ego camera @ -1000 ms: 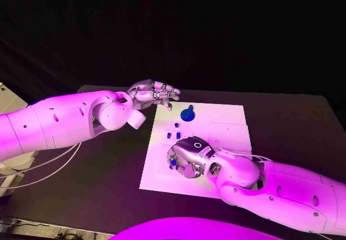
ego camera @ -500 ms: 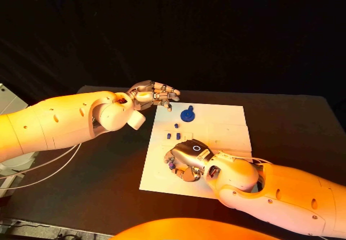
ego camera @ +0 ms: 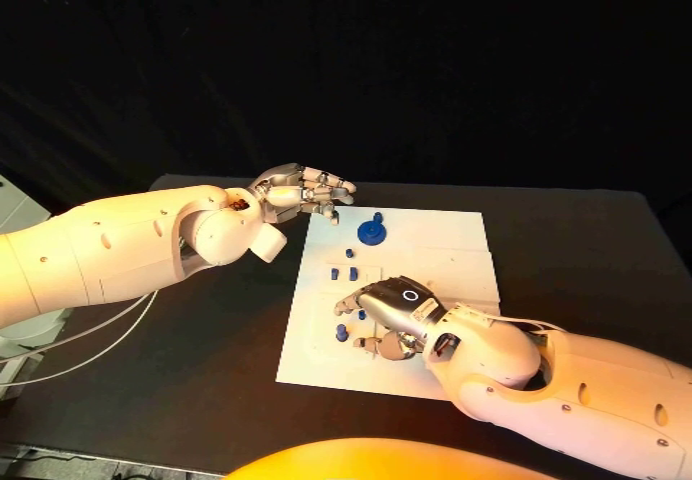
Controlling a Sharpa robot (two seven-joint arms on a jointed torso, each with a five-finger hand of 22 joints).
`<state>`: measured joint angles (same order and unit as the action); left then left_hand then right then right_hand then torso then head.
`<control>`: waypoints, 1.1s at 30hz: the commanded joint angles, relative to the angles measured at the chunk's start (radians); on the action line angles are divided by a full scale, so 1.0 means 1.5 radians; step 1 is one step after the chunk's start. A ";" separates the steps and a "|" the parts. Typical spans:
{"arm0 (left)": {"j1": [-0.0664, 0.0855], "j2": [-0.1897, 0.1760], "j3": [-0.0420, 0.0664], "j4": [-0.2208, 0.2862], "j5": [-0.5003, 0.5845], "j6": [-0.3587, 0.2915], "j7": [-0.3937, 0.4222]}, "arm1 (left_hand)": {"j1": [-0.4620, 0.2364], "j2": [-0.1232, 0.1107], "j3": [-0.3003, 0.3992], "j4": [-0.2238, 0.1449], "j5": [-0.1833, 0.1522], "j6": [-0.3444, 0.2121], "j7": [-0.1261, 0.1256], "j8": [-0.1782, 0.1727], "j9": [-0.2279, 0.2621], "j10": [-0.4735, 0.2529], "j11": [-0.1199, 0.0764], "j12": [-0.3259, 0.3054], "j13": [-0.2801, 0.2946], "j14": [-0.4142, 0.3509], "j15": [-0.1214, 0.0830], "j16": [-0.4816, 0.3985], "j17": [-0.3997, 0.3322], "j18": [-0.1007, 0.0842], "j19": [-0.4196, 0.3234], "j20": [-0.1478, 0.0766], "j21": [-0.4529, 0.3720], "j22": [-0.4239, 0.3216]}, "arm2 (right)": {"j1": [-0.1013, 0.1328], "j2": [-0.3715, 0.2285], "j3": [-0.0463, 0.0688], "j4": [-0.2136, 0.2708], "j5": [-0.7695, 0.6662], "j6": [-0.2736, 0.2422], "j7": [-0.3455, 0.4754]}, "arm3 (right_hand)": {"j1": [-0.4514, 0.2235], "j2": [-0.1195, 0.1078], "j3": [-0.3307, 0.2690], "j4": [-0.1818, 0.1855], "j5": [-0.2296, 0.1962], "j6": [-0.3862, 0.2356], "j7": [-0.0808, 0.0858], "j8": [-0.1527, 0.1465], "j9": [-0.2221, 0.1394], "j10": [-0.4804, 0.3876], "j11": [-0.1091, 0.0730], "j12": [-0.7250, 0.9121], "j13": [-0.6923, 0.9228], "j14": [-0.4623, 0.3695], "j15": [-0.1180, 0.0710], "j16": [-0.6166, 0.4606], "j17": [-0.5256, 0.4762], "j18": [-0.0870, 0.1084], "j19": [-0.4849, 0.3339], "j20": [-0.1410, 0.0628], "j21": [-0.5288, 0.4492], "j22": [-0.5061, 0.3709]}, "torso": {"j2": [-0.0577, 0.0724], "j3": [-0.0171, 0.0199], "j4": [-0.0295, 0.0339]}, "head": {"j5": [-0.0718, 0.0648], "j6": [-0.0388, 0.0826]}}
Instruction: Assemble the parts on the task board
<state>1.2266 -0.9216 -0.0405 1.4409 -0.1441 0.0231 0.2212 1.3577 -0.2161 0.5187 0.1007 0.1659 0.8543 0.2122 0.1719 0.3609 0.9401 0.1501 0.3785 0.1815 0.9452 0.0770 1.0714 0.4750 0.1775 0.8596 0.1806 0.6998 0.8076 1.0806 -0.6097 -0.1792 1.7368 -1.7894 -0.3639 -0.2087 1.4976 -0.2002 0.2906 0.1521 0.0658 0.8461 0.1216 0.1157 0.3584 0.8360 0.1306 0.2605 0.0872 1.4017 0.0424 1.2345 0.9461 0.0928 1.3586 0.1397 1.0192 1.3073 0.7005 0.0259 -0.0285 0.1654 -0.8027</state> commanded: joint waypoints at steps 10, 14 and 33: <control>0.000 -0.003 0.000 0.002 0.004 0.007 0.004 | 0.000 0.002 -0.007 0.001 0.000 -0.008 0.000 0.001 -0.002 -0.007 -0.001 0.004 -0.001 -0.004 0.003 -0.003 -0.001 0.003 0.007 -0.001 -0.005 -0.003 | 0.087 -0.179 0.010 0.064 0.298 -0.060 0.044 | -0.011 -0.005 -0.012 0.061 0.026 0.074 0.026 0.036 0.014 0.172 -0.033 0.110 0.021 0.037 -0.028 0.038 0.048 -0.011 0.057 -0.023 0.112 0.064 | -0.001 -0.0026 -0.0026 | -0.032 0.000; 0.000 -0.004 0.000 0.005 0.005 0.006 0.008 | 0.000 0.001 -0.009 0.002 0.000 -0.011 0.000 0.000 -0.003 -0.007 -0.001 0.005 -0.001 -0.004 0.003 -0.002 -0.001 0.003 0.008 0.000 -0.007 -0.004 | 0.103 -0.241 0.008 0.075 0.348 -0.039 0.019 | -0.025 -0.022 -0.032 0.086 0.025 0.093 0.005 0.059 0.021 0.270 -0.066 0.211 0.095 0.047 -0.052 0.051 0.067 -0.018 0.072 -0.047 0.151 0.084 | -0.002 -0.0034 -0.0042 | -0.046 -0.001; -0.013 -0.013 0.000 0.022 0.006 0.013 0.023 | -0.004 -0.002 -0.018 0.007 0.000 -0.014 0.000 0.001 -0.004 -0.008 -0.001 0.008 -0.001 -0.005 0.004 -0.002 -0.001 0.003 0.010 0.000 -0.012 -0.009 | 0.069 -0.330 -0.006 0.115 0.344 -0.015 -0.156 | -0.151 0.039 -0.183 0.096 0.010 0.078 -0.010 0.143 0.042 0.446 -0.068 0.832 0.922 0.093 -0.056 0.182 0.306 -0.057 0.134 -0.051 0.345 0.169 | -0.002 -0.0035 -0.0030 | -0.068 0.003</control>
<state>1.2087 -0.9413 -0.0407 1.4695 -0.1426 0.0237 0.2365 1.3577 -0.2161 0.4965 0.1119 0.1659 0.8401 0.2124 0.1719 0.3562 0.9327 0.1502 0.3864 0.1817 0.9415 0.0807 1.0714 0.4743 0.1776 0.8669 0.1806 0.6873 0.7954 1.1880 -1.1095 -0.1890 1.9089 -1.2732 -0.3826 -0.3560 1.2773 -0.1416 0.0232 0.2953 0.0777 0.9626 0.1122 0.3250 0.4200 1.4618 0.0305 1.5049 1.3084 1.4664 -0.0363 1.5057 1.3082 0.0137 1.4662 0.0678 1.5354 1.3078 0.6966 0.0215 -0.0340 0.0609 -0.7991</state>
